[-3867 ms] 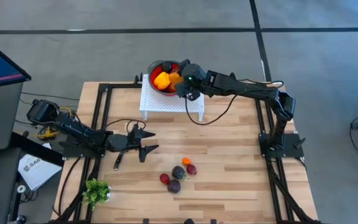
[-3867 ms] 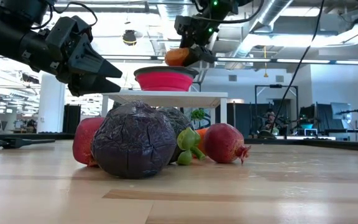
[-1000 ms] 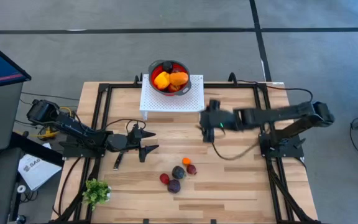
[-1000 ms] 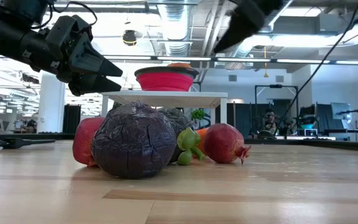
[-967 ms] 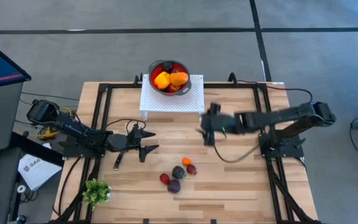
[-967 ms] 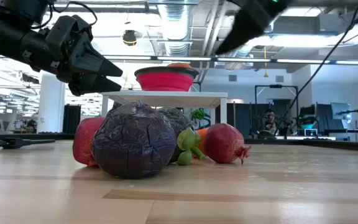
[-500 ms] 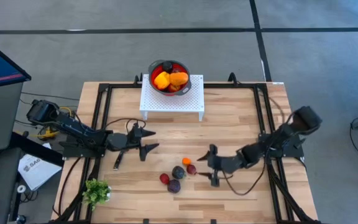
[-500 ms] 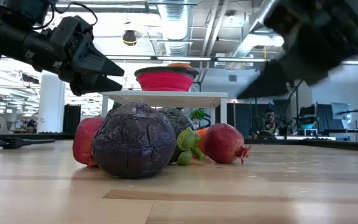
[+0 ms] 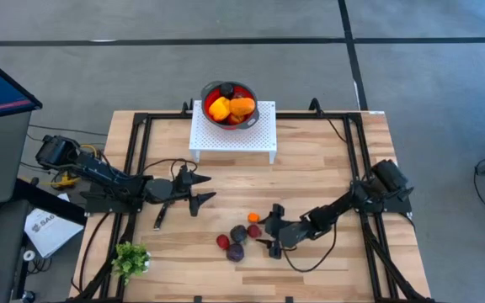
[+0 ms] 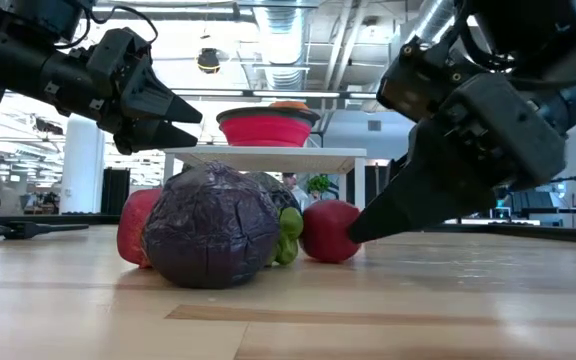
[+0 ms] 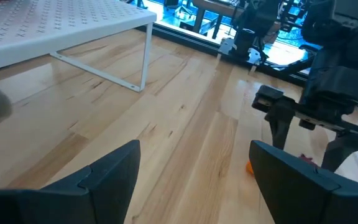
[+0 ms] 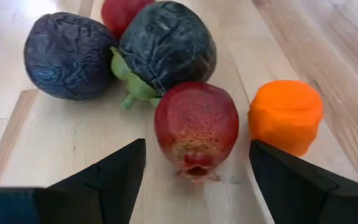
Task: Pick & Place Fruit
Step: Put the right red pomegranate into the red strainer bowl on the shelf
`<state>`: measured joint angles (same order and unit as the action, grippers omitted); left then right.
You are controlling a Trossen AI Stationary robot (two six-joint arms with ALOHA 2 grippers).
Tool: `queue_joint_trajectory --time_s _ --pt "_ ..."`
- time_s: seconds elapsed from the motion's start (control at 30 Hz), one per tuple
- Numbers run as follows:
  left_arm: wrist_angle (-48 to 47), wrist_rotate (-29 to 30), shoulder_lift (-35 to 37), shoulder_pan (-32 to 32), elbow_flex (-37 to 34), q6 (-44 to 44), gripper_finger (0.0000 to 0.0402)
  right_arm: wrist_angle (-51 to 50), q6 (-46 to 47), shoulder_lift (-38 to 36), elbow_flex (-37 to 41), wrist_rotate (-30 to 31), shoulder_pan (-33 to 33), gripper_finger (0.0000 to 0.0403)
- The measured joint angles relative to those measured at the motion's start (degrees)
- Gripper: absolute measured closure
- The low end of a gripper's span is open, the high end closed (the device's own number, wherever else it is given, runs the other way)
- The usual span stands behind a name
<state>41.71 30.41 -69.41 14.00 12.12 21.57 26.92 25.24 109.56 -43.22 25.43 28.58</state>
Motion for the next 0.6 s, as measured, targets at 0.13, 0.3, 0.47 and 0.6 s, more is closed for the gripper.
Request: queue_joint_trajectory --time_s 0.13,0.3,0.47,0.6 --pt "0.0 0.0 0.0 0.0 0.0 0.1 0.0108 -0.2 0.3 -0.1 0.0 0.0 0.0 0.0122" --pt "0.0 0.0 0.0 0.0 0.0 0.1 0.0108 -0.5 1.2 -0.1 0.0 -1.2 -0.5 0.013" --pt "0.1 0.0 0.0 0.0 0.0 0.1 0.0108 -1.4 2.7 0.0 0.0 -1.4 -1.0 0.0185" --pt "0.1 0.0 0.0 0.0 0.0 0.1 0.0108 -1.2 2.7 0.0 0.0 -1.4 -1.0 0.0252"
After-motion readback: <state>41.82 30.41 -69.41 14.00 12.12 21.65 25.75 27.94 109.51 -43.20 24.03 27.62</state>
